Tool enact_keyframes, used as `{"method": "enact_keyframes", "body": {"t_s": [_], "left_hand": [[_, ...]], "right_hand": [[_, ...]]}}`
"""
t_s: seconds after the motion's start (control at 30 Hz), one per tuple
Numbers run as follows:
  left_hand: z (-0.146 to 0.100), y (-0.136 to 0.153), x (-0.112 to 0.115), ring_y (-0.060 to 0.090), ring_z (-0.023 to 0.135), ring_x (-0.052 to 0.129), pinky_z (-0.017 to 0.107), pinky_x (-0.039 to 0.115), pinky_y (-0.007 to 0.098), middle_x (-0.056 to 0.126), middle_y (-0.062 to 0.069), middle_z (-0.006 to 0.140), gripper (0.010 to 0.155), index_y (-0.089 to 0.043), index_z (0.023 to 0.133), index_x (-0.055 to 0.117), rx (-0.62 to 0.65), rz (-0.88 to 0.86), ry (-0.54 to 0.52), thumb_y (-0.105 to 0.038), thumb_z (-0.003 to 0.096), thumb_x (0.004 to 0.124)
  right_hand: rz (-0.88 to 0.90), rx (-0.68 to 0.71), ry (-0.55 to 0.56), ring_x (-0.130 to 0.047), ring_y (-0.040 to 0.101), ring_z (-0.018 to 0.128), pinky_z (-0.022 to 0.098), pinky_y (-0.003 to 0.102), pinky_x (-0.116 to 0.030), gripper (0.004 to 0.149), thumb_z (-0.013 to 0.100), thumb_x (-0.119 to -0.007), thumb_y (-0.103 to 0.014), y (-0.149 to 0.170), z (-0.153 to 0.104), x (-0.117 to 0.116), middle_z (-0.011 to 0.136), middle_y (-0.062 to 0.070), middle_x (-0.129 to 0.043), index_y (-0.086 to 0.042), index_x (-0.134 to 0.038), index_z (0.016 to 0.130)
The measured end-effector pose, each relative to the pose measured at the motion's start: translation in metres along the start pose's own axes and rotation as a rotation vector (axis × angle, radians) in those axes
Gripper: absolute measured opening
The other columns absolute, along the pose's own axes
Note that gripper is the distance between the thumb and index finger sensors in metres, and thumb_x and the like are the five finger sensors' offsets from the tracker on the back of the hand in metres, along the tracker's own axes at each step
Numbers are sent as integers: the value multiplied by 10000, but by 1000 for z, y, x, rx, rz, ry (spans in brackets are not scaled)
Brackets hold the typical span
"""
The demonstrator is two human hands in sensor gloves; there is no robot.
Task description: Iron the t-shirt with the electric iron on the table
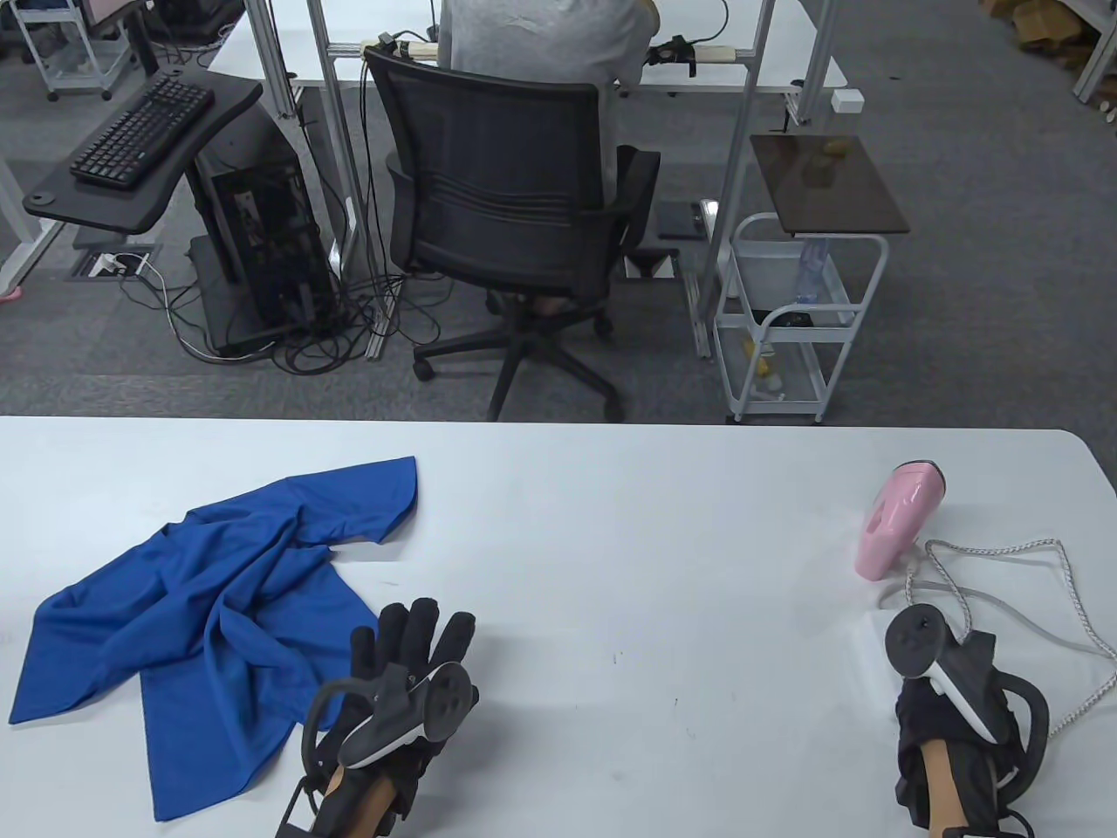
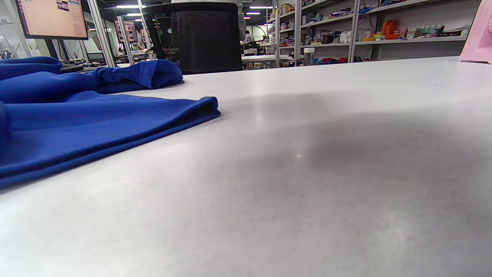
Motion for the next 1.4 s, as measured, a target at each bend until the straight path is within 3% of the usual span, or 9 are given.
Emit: {"method": "enact_keyframes", "body": {"t_s": [0.6,0.77,1.4], "left_hand": [[1,-2,6,463,1102,282,751,326,655,195,113,1205,779,-346,1124,188,5,5,25,-586,476,546],[1,-1,6,463,1102,284,752,326,654,198,113,1206,776,-348,1125,194,4,0,23,-586,475,545],[3,-1,12,465,1101,290,750,330,655,210,116,1206,772,-343,1128,213,12,-16,49,-584,475,548]], "right_hand": [[5,-5,27,-993,340,681,504,506,-842,512,474,-810,-165,0,6,-7,1009,205,-757,-220,-753,980],[-34,-61,24,-940,363,763,554,532,-805,527,466,-832,-214,0,5,-5,994,166,-796,-233,-750,987],[-133,-85,96,-1026,293,635,501,434,-882,507,410,-877,-243,-14,7,-6,897,170,-884,-219,-820,913]]}}
Point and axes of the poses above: the tracker on the back of each hand, its own y axis roughly to the little-finger side, its own z axis roughly from the wrist to the fingertips, x = y × z, the point moved 4 cm from there along z, roughly from the wrist to the fingertips
